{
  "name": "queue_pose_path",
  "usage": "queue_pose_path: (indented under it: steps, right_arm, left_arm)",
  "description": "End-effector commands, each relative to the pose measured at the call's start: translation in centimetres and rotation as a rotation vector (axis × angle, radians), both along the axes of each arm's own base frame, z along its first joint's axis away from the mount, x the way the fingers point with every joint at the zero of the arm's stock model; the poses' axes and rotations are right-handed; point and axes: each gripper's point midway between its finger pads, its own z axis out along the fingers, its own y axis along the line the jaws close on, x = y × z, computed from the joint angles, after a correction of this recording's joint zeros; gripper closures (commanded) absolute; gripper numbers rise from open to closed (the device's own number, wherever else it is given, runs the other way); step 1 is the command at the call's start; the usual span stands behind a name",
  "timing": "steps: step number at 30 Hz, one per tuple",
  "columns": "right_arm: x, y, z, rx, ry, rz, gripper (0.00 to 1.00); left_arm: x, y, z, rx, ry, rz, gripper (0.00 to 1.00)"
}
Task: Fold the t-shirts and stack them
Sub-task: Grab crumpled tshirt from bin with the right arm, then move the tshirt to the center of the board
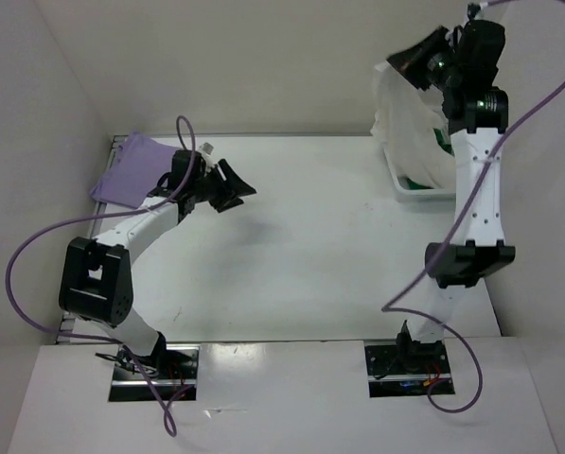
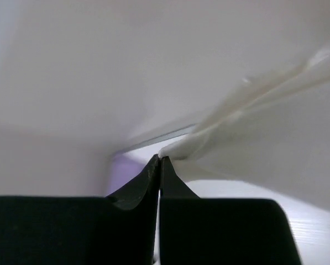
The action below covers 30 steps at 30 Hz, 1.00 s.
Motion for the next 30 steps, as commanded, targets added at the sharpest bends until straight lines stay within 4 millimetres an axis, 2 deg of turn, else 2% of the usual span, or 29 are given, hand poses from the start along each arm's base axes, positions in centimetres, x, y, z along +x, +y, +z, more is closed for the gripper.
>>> queue_pose_path:
  steps: [1, 2, 3, 4, 7, 8, 9, 10, 12, 13, 14, 15, 16, 17, 18, 19, 20, 21, 23, 24, 26, 27, 28, 30]
  right_arm:
    - [-10.8, 10.4, 15.7, 0.114, -0.463, 0.475, 1.00]
    - [-15.2, 11.9, 20.0, 0.111, -0.578, 0.557, 1.00]
    - [-16.0, 12.8, 20.8, 0.129, -0.596, 0.613, 1.00]
    - [-20.5, 13.8, 24.1, 0.139, -0.693, 0.700, 1.00]
    - [-25.3, 14.6, 26.9, 0.148, -0.807, 0.781, 1.00]
    - [-25.8, 14.6, 27.2, 0.156, -0.818, 0.786, 1.00]
    - [-26.0, 14.6, 27.3, 0.155, -0.821, 0.787, 1.00]
    - [-24.6, 14.7, 26.0, 0.163, -0.767, 0.778, 1.00]
    - [-22.0, 15.0, 23.3, 0.168, -0.682, 0.785, 1.00]
    - [-18.9, 15.3, 20.1, 0.195, -0.594, 0.776, 1.00]
    - [-17.6, 16.0, 17.9, 0.207, -0.540, 0.807, 1.00]
    - [-16.0, 16.1, 15.8, 0.204, -0.503, 0.801, 1.00]
    - [-13.4, 16.3, 11.3, 0.222, -0.388, 0.785, 1.00]
    - [-12.6, 16.4, 9.0, 0.217, -0.344, 0.779, 1.00]
    - [-10.5, 16.5, 3.5, 0.213, -0.241, 0.767, 1.00]
    - [-10.1, 16.5, 0.8, 0.211, -0.195, 0.763, 1.00]
    - [-9.1, 15.6, -1.7, 0.189, -0.161, 0.707, 1.00]
    - [-8.2, 14.7, -7.6, 0.209, -0.043, 0.669, 1.00]
    - [-7.8, 13.4, -13.1, 0.207, 0.065, 0.609, 1.00]
    - [-8.3, 12.2, -17.4, 0.229, 0.165, 0.575, 1.00]
    - [-8.9, 10.7, -21.1, 0.234, 0.245, 0.529, 0.97]
    - [-8.9, 9.4, -24.3, 0.223, 0.314, 0.456, 0.97]
    - [-8.9, 8.2, -25.1, 0.213, 0.332, 0.425, 0.97]
    - [-8.8, 7.3, -27.8, 0.187, 0.412, 0.364, 0.97]
  left_arm:
    - [1.7, 2.9, 2.0, -0.124, -0.001, 0.131, 0.35]
    - [1.7, 3.7, 2.6, -0.142, -0.012, 0.159, 0.35]
    - [1.9, 5.4, 2.5, -0.150, -0.004, 0.206, 0.35]
    - [2.1, 6.4, 2.6, -0.152, -0.003, 0.241, 0.35]
    - [2.1, 10.3, 3.5, -0.156, -0.029, 0.332, 0.34]
    - [1.9, 11.1, 3.4, -0.166, -0.016, 0.352, 0.34]
    - [2.1, 12.9, 3.8, -0.167, -0.030, 0.394, 0.33]
    - [1.8, 13.5, 4.6, -0.173, -0.042, 0.400, 0.33]
    - [1.2, 14.5, 4.4, -0.178, -0.039, 0.421, 0.31]
    - [0.8, 15.2, 4.8, -0.178, -0.049, 0.440, 0.31]
    - [0.5, 15.2, 4.8, -0.178, -0.050, 0.440, 0.30]
    - [-0.2, 15.4, 3.9, -0.174, -0.029, 0.441, 0.30]
    - [-0.6, 15.3, 4.1, -0.174, -0.038, 0.440, 0.30]
    - [-1.0, 15.3, 3.9, -0.174, -0.033, 0.440, 0.30]
    - [-1.4, 15.2, 4.0, -0.175, -0.041, 0.439, 0.30]
    - [-2.0, 15.1, 3.1, -0.165, -0.022, 0.437, 0.30]
    - [-2.3, 15.2, 2.7, -0.145, -0.021, 0.436, 0.30]
    - [-2.6, 15.2, 2.7, -0.134, -0.032, 0.429, 0.30]
    - [-3.6, 15.2, 0.6, -0.065, 0.005, 0.409, 0.30]
    - [-3.8, 15.6, 0.3, -0.029, 0.001, 0.420, 0.30]
    - [-4.9, 15.3, -1.3, 0.039, 0.025, 0.391, 0.30]
    - [-5.7, 15.7, -2.0, 0.065, 0.029, 0.404, 0.30]
    - [-6.2, 15.8, -2.6, 0.082, 0.045, 0.405, 0.30]
    - [-7.0, 15.2, -3.6, 0.122, 0.049, 0.371, 0.30]
